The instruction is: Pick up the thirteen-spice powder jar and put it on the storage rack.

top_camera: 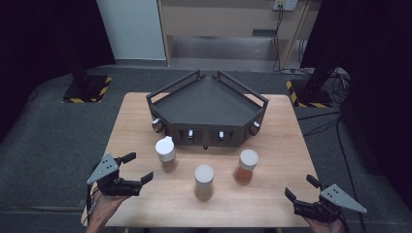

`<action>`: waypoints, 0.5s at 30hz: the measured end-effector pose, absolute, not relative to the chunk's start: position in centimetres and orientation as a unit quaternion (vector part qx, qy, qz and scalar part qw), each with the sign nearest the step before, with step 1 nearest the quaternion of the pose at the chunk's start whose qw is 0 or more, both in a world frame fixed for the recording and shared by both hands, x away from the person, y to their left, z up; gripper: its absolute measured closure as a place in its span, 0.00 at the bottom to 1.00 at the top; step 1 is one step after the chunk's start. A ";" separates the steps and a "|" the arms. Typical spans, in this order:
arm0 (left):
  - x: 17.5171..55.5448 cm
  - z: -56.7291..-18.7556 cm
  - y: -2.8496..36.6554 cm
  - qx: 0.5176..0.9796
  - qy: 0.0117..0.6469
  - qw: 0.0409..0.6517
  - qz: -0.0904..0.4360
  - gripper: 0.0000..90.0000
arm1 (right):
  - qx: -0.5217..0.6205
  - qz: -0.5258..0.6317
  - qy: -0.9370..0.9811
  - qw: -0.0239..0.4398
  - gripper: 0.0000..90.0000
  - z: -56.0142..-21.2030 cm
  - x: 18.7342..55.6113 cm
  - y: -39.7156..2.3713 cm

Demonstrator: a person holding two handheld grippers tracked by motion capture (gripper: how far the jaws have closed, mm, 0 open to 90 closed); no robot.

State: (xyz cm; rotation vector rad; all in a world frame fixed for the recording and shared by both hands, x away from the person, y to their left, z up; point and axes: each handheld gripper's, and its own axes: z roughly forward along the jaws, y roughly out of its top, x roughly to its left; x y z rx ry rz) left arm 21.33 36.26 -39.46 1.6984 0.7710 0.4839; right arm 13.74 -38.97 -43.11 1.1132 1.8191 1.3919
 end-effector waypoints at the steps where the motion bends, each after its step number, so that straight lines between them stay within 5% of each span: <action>1: 21.6 -39.4 36.2 0.724 0.330 0.571 0.204 0.04 | 0.418 0.522 0.683 0.293 0.07 -43.1 13.7 -39.0; 15: 24.4 -39.0 34.5 0.732 0.340 0.555 0.202 0.04 | 0.418 0.523 0.683 0.292 0.07 -43.1 13.8 -39.0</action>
